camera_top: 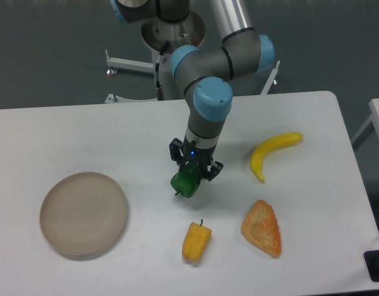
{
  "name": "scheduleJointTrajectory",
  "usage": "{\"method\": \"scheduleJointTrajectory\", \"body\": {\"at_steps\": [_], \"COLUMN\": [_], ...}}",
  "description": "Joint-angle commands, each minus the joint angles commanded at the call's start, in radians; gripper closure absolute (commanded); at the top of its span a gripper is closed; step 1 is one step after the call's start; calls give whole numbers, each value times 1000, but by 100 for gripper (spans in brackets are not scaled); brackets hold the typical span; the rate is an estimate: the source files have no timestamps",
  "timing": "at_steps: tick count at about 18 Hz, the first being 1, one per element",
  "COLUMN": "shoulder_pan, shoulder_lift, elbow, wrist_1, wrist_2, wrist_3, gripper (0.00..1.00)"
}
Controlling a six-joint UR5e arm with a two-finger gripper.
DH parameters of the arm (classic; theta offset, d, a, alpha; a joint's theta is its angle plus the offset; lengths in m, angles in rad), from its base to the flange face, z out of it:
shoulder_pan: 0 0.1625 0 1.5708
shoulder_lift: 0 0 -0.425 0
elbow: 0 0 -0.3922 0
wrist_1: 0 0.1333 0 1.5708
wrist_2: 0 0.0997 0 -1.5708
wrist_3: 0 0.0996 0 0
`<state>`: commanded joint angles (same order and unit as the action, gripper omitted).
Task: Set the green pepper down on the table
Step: 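Carry the green pepper toward the yellow pepper and plate, then lower the green pepper onto the table beside the yellow pepper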
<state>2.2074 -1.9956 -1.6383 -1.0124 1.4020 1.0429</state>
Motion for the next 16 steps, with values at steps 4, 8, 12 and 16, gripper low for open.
{"method": "scheduleJointTrajectory", "body": {"at_steps": [4, 8, 12, 16], "shoulder_pan": [0, 0, 2, 8], "shoulder_lift": [-15, -20, -29, -26], "elbow": [2, 2, 6, 24], "wrist_1": [3, 3, 3, 2], "wrist_2": [9, 9, 9, 8], "wrist_3": [6, 6, 6, 2], "gripper": [79, 78, 76, 23]}}
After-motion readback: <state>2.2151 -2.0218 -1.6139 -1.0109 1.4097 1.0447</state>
